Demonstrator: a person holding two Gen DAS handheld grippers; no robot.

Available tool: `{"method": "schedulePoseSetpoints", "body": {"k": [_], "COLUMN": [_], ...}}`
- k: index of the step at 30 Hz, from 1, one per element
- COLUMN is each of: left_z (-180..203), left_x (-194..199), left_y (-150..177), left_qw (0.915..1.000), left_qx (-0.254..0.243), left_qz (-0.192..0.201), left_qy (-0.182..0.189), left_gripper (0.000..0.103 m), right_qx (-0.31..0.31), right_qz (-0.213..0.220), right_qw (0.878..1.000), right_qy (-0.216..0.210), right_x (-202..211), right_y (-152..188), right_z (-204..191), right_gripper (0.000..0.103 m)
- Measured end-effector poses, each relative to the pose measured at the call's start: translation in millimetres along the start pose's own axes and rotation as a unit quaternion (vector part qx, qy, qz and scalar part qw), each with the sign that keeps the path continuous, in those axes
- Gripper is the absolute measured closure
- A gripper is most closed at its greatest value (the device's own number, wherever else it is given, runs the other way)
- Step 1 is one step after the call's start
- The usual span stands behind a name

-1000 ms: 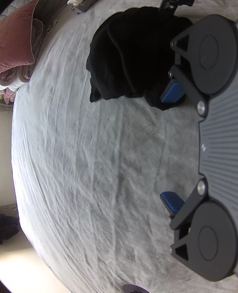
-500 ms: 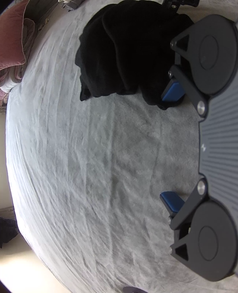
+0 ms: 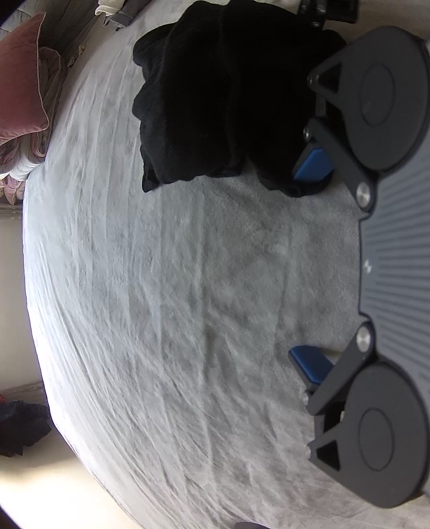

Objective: Fold clothes
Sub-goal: 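Move both open grippers toward the crumpled black T-shirt, then close the right gripper on the black shirt while the left gripper grasps it too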

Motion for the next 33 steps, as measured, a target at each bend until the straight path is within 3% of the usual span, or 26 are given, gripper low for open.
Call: {"method": "schedulePoseSetpoints", "body": {"k": [7, 15, 20, 23, 27, 33], "left_z": [1.2, 0.3, -5.0, -8.1, -7.5, -4.9], "left_x": [2.9, 8.7, 14.4, 17.9, 20.5, 20.7], "left_y": [-1.0, -5.9, -12.6, -17.7, -19.9, -22.0], "left_qw": [1.0000, 0.9993, 0.9973, 0.9935, 0.9885, 0.9818], "left_qx": [0.000, 0.014, 0.041, 0.064, 0.081, 0.097], "left_qz": [-0.001, -0.001, 0.018, 0.030, 0.036, 0.041], "left_qy": [0.009, 0.036, 0.059, 0.089, 0.123, 0.158], "left_gripper": [0.000, 0.000, 0.001, 0.001, 0.012, 0.020], "right_qx": [0.012, 0.029, 0.030, 0.026, 0.021, 0.026], "right_qz": [0.017, 0.086, 0.116, 0.134, 0.145, 0.127], "right_qw": [1.000, 0.994, 0.989, 0.986, 0.984, 0.983], "right_qy": [-0.013, -0.063, -0.086, -0.093, -0.103, -0.131], "right_x": [15.7, 52.2, 58.0, 58.1, 54.2, 48.1], "right_y": [-2.3, -15.2, -23.9, -28.8, -32.4, -32.4], "right_z": [-1.9, -9.4, -9.5, -8.0, -4.6, -7.9], "right_gripper": [0.000, 0.002, 0.022, 0.029, 0.035, 0.055]}}
Point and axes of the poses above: each gripper's, at about its wrist camera, not at the fingertips, and x roughly against the way its jaws point, z to its right, y to its underside, the point moved 2 cm from there along -x, roughly the way its jaws point, and after that the axes turned 7 degrees about z, right-handed, at the moved point
